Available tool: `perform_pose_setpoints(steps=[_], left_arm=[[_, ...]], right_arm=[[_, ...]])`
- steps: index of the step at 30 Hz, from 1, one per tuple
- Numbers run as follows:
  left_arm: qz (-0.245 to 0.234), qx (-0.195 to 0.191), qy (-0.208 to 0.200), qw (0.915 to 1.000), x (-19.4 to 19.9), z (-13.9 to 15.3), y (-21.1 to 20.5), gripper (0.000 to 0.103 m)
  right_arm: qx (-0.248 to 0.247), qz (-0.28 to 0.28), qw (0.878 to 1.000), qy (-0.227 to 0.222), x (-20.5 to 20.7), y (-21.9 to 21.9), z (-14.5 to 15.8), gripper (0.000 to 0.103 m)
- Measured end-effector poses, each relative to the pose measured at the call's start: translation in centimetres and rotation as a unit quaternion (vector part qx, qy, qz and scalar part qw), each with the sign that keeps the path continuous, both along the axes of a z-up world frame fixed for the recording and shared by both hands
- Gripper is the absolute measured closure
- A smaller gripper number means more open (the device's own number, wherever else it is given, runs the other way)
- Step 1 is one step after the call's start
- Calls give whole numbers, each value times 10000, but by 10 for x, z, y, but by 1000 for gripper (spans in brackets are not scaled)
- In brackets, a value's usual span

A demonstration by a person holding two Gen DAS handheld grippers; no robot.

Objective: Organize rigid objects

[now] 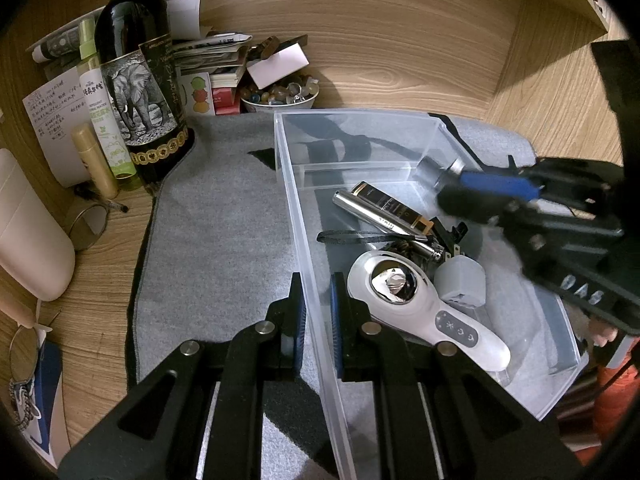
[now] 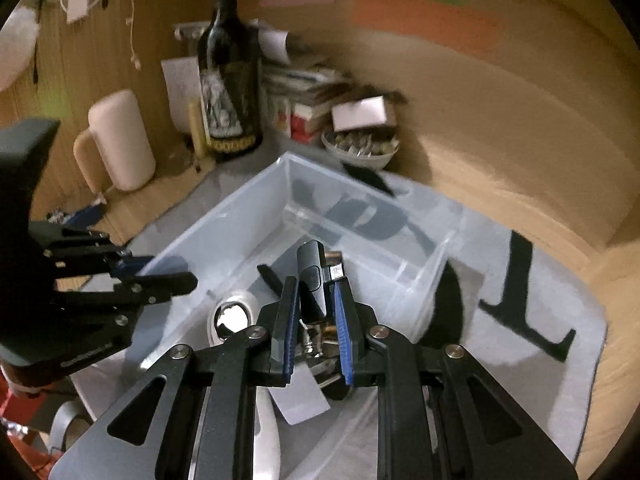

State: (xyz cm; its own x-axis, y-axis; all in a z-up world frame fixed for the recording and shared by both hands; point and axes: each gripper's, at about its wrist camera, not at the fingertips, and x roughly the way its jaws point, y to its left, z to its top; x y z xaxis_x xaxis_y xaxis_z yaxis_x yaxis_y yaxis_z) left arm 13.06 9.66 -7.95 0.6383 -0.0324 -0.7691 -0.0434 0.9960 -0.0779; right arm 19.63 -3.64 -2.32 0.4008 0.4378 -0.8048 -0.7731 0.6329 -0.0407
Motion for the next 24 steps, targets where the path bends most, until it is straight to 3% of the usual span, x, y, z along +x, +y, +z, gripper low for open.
perform_pose_setpoints(steps=[11,12,14,18,24], left_arm=[[11,-41,4,10000,2,0,-1,93],[12,-38,5,10000,2,0,-1,93],[11,-42,8,10000,2,0,-1,93],[11,-50,3,10000,3,1,-2,93],[89,-32,-94,9999,-3,8,-1,93]], right_arm=[[-415,40,9983,409,2,9,-19,85],[-417,26,9983,413,3,9,-18,82],[-377,-20,9987,351,2,7,-16,68],[-289,-76,9993,224,0,3,-9,59],[-18,-191,9998,-9,-6,-6,9,39]])
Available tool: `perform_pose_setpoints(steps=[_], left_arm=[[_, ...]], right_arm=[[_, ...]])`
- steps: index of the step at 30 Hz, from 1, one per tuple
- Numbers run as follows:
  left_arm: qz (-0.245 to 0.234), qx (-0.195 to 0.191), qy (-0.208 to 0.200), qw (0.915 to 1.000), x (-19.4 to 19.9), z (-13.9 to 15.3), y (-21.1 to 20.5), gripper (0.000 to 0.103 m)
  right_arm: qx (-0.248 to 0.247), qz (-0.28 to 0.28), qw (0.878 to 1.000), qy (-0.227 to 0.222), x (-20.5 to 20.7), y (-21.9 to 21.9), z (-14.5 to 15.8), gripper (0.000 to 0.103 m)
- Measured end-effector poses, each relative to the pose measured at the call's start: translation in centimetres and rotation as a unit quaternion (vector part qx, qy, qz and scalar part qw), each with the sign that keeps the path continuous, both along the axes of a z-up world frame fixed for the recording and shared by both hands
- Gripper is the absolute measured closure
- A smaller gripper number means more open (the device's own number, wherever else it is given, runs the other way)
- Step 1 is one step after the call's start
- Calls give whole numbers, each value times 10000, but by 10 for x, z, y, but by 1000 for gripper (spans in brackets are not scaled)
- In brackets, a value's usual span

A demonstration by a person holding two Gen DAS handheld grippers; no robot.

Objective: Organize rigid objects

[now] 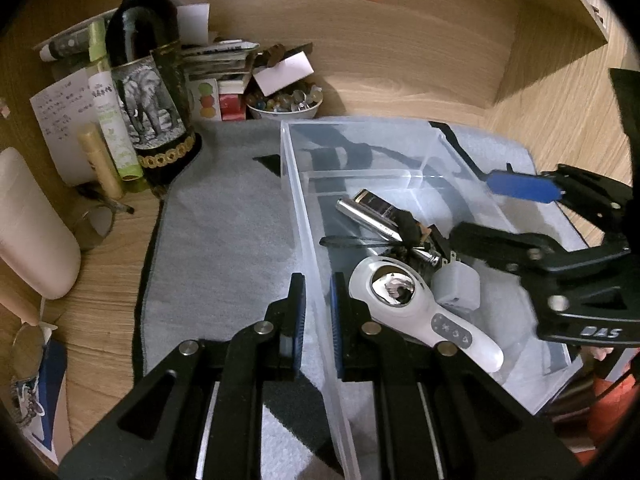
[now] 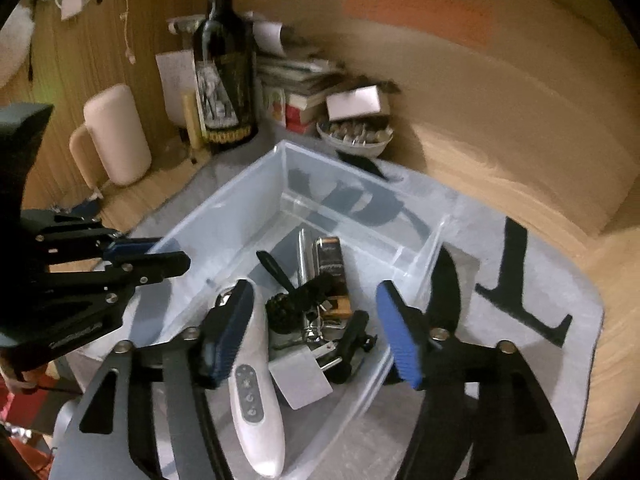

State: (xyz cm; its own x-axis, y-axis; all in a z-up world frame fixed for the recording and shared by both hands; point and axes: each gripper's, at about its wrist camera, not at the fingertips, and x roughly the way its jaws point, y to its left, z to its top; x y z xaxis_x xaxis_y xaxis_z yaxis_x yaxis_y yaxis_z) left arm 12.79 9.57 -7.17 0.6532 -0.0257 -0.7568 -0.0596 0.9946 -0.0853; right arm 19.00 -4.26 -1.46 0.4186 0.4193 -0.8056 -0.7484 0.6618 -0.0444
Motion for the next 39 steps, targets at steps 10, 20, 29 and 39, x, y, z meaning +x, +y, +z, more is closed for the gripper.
perform_pose_setpoints(steps=[10,20,29,39], left_arm=[[109,131,-517,9985,-27,37,-4,84],[30,261,-1435,9893,-74,76,-28,53],[-18,235,-2127,9768,-102,88,-46,15],[-85,278,-2675,9631,-123,93,-64,4]], right_arm=[[524,-213,9965,-615,-28,-32,42,22],[1036,-557,9839,-1343,-64,-66,77,3],[1357,-805,9707,-1814,-95,-93,90,0],[1592,-1008,9640,-1875,-109,-110,88,0]])
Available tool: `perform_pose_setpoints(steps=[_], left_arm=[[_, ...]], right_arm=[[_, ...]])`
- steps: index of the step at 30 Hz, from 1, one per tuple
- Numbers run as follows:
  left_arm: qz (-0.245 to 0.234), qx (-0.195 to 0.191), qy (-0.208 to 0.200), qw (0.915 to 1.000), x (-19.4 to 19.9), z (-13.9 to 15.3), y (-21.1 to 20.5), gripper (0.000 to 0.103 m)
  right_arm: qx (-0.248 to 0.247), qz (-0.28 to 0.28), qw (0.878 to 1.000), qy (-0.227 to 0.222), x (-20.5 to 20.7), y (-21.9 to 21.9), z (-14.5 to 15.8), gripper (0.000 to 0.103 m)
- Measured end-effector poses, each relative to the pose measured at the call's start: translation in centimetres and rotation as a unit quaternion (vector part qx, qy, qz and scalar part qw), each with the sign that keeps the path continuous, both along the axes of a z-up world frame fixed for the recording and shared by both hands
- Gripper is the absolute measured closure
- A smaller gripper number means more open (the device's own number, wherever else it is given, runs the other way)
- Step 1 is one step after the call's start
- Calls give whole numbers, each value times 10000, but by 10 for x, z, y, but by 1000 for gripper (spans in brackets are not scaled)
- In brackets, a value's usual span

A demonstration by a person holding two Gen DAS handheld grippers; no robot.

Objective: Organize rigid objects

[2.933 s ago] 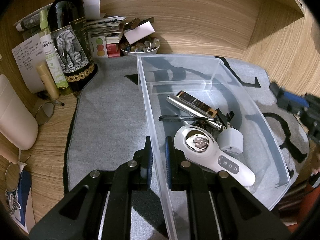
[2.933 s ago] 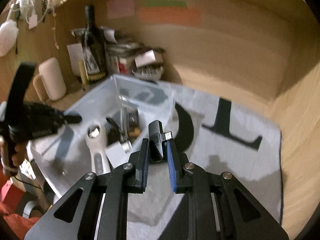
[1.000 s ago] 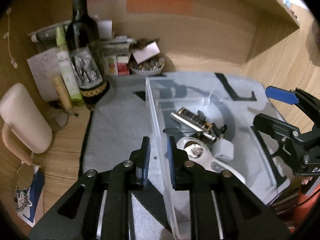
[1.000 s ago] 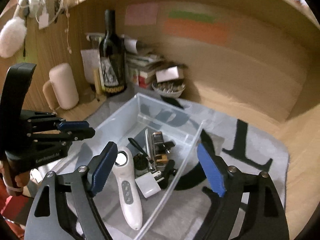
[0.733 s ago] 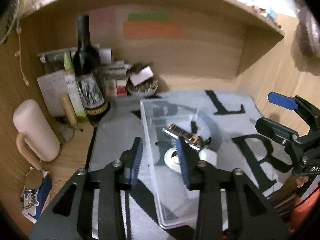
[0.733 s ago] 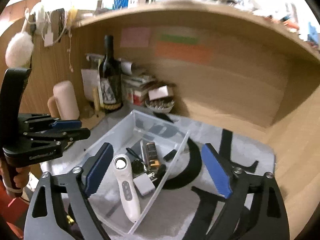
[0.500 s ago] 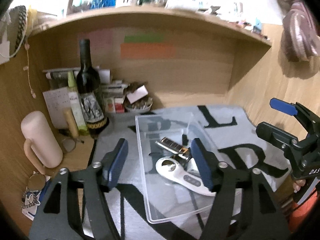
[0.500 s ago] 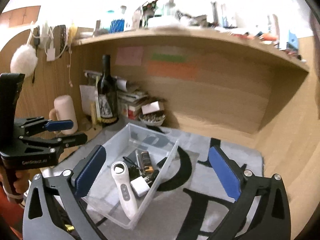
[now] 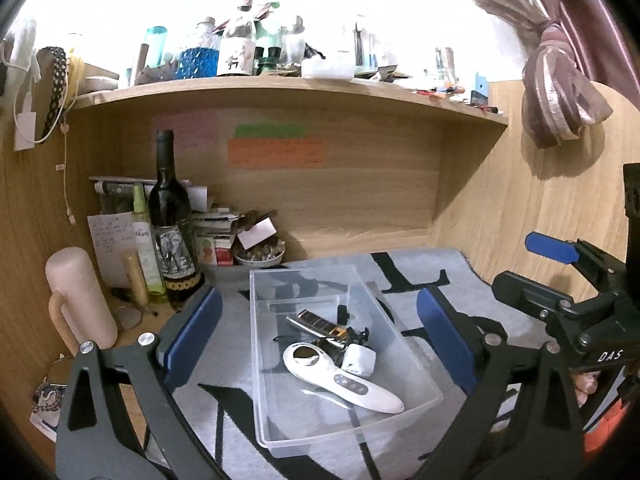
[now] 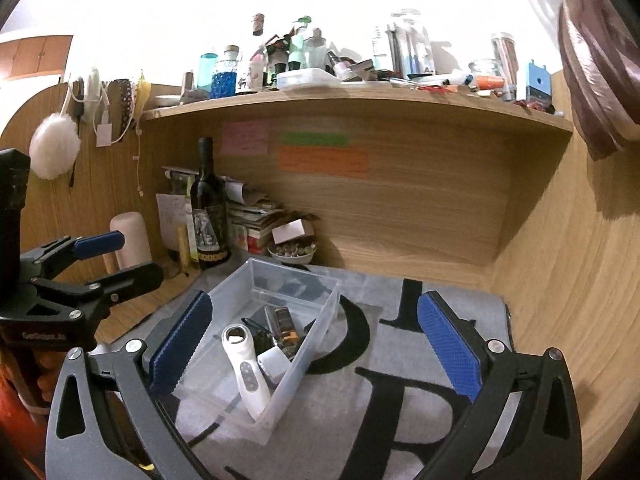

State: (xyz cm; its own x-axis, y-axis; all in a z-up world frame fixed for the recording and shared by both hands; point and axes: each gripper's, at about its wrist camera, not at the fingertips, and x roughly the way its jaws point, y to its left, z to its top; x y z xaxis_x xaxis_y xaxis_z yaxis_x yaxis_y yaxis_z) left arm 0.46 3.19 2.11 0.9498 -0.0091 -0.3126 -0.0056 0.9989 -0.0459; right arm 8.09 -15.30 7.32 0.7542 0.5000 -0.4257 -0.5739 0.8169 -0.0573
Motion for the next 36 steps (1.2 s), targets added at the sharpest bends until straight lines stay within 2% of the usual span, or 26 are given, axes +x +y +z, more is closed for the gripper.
perform_pose_setpoints(steps=[8,36], left_arm=[[-80,2,-1,10000,2,-1,-4,4],[-50,-137,108,9998,9,-7,5,3]], right_arm=[[119,-41,9999,38,-3,-8,-1,0],[84,-52,9999,87,-4,1,-4,0]])
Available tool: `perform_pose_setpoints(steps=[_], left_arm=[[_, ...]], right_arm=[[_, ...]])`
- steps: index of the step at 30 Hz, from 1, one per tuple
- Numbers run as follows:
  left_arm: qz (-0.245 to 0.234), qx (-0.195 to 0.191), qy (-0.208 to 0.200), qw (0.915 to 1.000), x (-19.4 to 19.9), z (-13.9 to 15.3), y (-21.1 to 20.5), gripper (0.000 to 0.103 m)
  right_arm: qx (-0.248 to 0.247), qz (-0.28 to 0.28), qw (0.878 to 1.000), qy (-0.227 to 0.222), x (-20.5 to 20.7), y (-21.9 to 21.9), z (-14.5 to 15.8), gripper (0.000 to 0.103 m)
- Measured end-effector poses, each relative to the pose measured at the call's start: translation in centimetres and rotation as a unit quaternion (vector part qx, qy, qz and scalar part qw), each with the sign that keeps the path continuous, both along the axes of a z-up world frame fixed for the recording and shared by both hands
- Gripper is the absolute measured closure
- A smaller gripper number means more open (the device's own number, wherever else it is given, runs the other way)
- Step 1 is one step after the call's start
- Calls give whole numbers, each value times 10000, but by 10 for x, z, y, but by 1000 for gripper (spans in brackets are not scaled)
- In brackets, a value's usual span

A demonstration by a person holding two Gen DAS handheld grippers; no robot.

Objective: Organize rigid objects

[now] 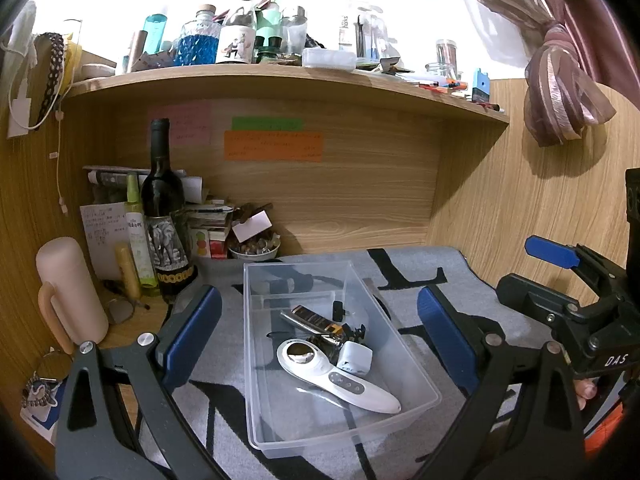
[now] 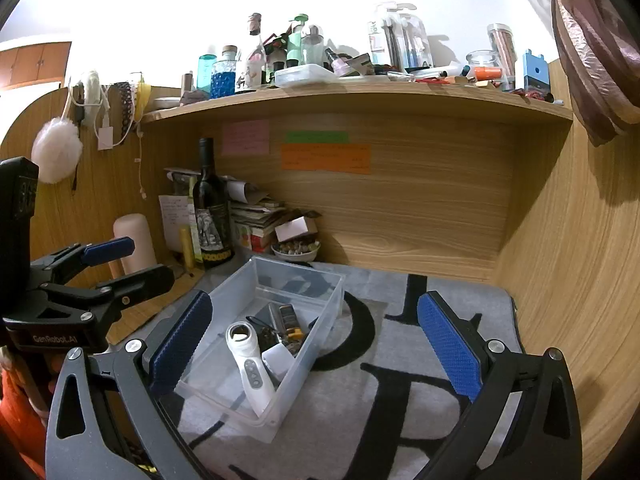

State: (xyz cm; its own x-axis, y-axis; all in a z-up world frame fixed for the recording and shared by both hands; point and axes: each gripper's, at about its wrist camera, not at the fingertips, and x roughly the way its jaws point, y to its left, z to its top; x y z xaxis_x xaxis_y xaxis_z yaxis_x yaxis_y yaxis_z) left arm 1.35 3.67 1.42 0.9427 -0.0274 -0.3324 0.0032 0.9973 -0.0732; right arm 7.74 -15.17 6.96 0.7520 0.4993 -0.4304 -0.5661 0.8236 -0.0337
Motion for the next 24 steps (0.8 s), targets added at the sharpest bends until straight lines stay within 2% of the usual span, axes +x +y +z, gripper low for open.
perform_pose_setpoints(steps=[24], left_arm=[[-108,-64,55,9999,4,-2,1,3]], right_arm=[[-10,2,10000,27,0,5,-2,0]])
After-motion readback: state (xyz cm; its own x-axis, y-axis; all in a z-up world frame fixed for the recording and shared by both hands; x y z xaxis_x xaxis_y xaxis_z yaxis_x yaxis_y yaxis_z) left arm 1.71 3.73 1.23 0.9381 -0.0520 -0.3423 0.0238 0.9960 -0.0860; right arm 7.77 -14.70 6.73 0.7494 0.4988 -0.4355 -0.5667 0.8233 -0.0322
